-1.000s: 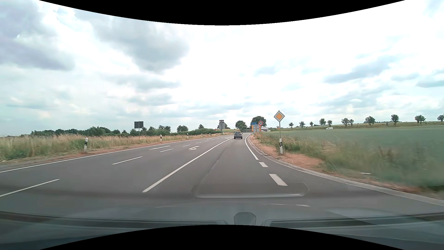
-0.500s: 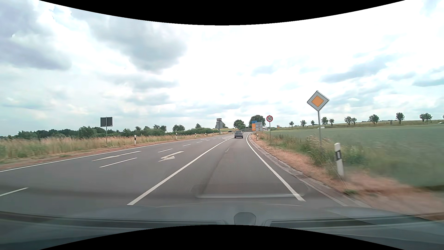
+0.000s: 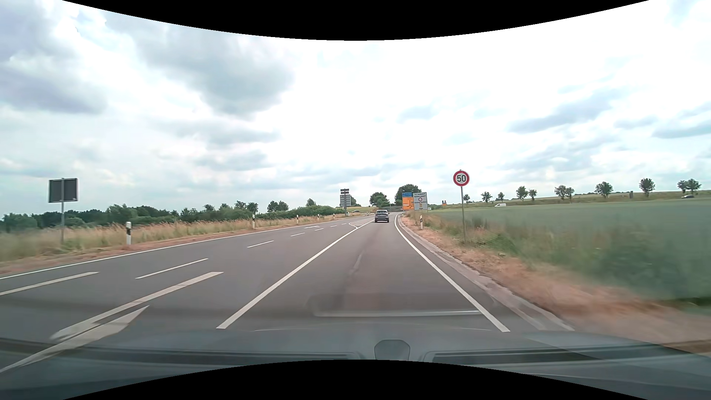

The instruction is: Follow the waypoints while adhering to traffic rules and regulations

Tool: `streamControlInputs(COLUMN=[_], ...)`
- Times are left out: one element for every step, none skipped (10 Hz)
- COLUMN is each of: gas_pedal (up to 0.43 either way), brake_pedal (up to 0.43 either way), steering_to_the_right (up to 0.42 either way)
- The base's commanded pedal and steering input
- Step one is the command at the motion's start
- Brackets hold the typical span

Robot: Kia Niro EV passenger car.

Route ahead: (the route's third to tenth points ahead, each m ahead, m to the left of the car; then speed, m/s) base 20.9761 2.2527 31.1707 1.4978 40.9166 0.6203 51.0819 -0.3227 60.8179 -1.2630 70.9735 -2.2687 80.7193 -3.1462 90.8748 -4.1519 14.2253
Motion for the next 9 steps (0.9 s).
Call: streamControlInputs(gas_pedal=[0.157,0.157,0.157,0.157,0.157,0.150,0.138,0.130,0.130], brake_pedal=[0.000,0.000,0.000,0.000,0.000,0.000,0.000,0.000,0.000], steering_to_the_right=[0.009,0.009,0.009,0.011,0.013,0.013,0.013,0.013,0.012])
